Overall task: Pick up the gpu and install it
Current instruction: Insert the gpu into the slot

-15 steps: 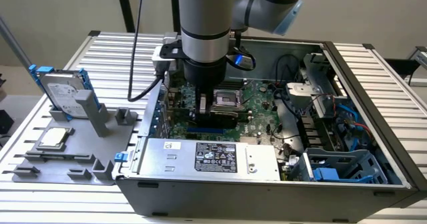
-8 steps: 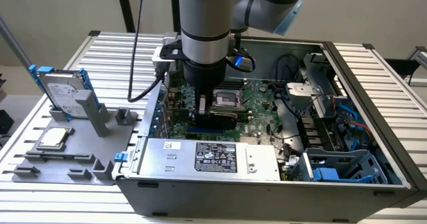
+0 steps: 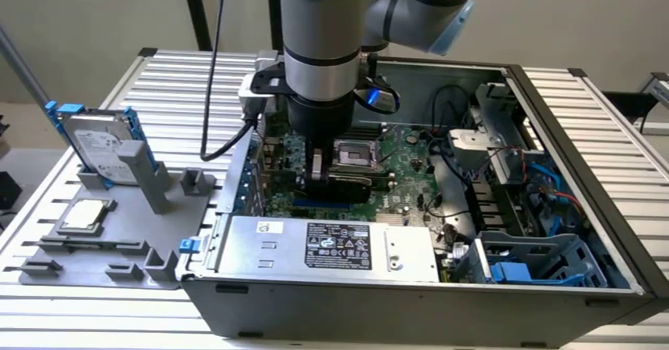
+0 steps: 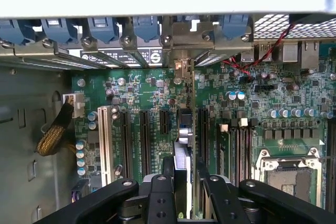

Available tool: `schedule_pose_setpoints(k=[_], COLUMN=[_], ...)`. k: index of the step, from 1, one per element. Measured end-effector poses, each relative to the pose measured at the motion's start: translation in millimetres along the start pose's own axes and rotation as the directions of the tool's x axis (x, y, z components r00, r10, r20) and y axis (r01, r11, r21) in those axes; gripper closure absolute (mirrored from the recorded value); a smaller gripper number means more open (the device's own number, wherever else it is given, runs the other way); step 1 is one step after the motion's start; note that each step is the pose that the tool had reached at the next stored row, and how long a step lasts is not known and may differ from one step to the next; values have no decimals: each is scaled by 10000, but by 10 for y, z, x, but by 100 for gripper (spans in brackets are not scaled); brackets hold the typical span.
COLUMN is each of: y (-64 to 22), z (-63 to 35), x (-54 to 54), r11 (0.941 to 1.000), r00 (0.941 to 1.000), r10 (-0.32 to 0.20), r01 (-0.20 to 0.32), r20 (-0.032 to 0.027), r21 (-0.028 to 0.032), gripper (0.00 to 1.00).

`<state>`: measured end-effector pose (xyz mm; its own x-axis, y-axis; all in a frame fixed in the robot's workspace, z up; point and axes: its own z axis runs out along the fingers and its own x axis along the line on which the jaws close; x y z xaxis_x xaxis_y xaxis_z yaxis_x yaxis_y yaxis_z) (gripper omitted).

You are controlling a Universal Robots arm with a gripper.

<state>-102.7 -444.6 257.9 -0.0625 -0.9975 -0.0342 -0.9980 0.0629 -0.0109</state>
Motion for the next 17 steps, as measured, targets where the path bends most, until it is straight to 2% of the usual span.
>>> schedule_pose_setpoints(k=[8, 17], y=[0, 0], z=[6, 22], x=[-8, -8], r11=[10000, 10000], r00=[10000, 10000], r10=[0, 1], r01=[0, -1], r20=[1, -10], r21=[-28, -31], gripper=[73, 73])
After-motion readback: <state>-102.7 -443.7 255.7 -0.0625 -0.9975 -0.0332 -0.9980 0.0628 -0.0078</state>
